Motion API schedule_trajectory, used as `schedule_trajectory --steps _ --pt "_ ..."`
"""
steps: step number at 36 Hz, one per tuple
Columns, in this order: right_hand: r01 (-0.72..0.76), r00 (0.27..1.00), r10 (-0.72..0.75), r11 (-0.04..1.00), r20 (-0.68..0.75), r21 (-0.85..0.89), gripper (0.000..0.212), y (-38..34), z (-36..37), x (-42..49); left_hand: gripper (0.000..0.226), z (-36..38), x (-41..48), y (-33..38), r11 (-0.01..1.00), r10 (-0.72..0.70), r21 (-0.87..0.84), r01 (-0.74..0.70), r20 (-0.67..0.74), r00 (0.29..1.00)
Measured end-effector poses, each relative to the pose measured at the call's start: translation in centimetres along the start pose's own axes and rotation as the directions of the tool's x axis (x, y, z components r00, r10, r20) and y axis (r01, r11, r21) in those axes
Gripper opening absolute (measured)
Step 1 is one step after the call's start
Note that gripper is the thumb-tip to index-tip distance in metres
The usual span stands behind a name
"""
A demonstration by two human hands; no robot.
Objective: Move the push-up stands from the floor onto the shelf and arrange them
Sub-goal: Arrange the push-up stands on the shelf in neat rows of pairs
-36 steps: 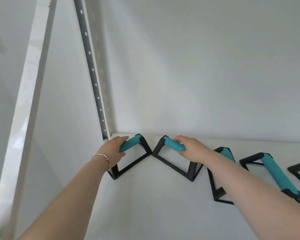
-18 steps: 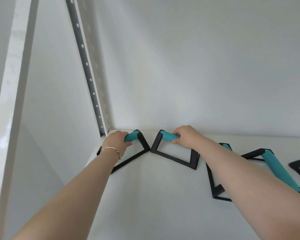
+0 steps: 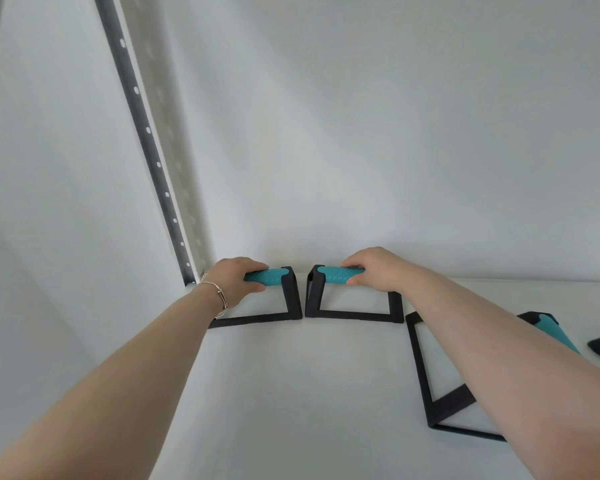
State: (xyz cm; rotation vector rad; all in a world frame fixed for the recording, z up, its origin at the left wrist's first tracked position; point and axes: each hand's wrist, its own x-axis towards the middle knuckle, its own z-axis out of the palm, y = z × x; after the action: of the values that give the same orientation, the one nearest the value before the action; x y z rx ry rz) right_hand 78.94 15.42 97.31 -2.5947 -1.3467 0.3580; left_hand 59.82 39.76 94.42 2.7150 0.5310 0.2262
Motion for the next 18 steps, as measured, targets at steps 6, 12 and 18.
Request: schedule_trajectory --steps 6,12,18 --pt "0.012 1.0 -0.012 1.0 -0.01 0.013 0.032 0.7 -0.1 0.7 0.042 0.2 1.2 0.5 0.999 0.048 0.002 -0.048 0.004 0.999" --pt "0.014 1.0 -0.014 0.999 -0.003 0.031 0.038 1.1 -0.3 1.0 0.043 0.2 2.1 0.1 0.997 0.078 -0.008 -0.078 0.016 0.997" --pt "-0.009 1.0 0.009 0.999 -0.004 0.035 0.046 1.3 -0.2 1.0 0.043 0.1 2.8 -0.4 0.995 0.099 -0.025 -0.098 0.034 0.994"
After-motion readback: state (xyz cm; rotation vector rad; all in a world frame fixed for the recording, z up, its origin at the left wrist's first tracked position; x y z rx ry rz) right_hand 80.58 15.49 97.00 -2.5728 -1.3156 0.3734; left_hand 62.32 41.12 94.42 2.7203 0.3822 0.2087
